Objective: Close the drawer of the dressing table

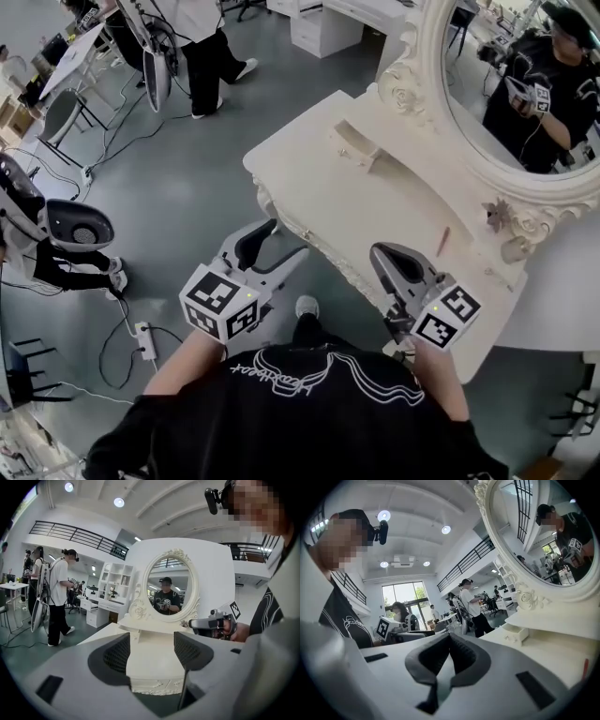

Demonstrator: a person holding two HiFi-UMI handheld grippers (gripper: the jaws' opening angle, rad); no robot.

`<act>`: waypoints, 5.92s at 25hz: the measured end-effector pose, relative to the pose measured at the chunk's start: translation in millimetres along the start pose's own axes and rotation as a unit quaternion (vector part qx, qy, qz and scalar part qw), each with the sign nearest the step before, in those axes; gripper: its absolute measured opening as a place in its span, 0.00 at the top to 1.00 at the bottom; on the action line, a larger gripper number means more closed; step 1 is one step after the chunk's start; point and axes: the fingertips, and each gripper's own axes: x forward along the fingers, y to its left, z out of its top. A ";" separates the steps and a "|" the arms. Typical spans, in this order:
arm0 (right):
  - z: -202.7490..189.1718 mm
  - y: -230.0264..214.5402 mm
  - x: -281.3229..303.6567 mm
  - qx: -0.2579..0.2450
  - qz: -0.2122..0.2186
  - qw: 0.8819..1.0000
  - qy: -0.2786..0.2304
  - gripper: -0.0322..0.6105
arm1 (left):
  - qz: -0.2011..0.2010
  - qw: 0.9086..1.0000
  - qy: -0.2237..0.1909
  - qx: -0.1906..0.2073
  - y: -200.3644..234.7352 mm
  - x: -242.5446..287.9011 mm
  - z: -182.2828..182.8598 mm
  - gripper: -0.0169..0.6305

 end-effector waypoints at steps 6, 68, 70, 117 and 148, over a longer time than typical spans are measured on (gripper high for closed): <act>24.9 -56.3 21.9 0.005 -0.019 1.000 -0.008 0.95 | -0.015 1.000 0.011 0.007 34.4 57.1 18.8 0.52; 19.6 -221.4 17.1 0.086 -0.182 0.980 -0.002 0.95 | -0.013 0.983 0.177 0.045 160.3 329.3 -109.3 0.80; 20.4 -221.7 18.5 0.086 -0.182 0.980 -0.002 0.95 | -0.013 0.983 0.179 0.043 160.7 328.7 -109.5 0.82; 17.3 -237.1 2.2 0.111 -0.209 0.971 -0.015 0.95 | -0.014 0.983 0.182 0.035 163.0 367.8 -94.8 0.83; 15.2 -245.1 -12.2 0.129 -0.224 0.966 -0.029 0.95 | -0.009 0.982 0.186 0.035 161.5 401.8 -91.1 0.82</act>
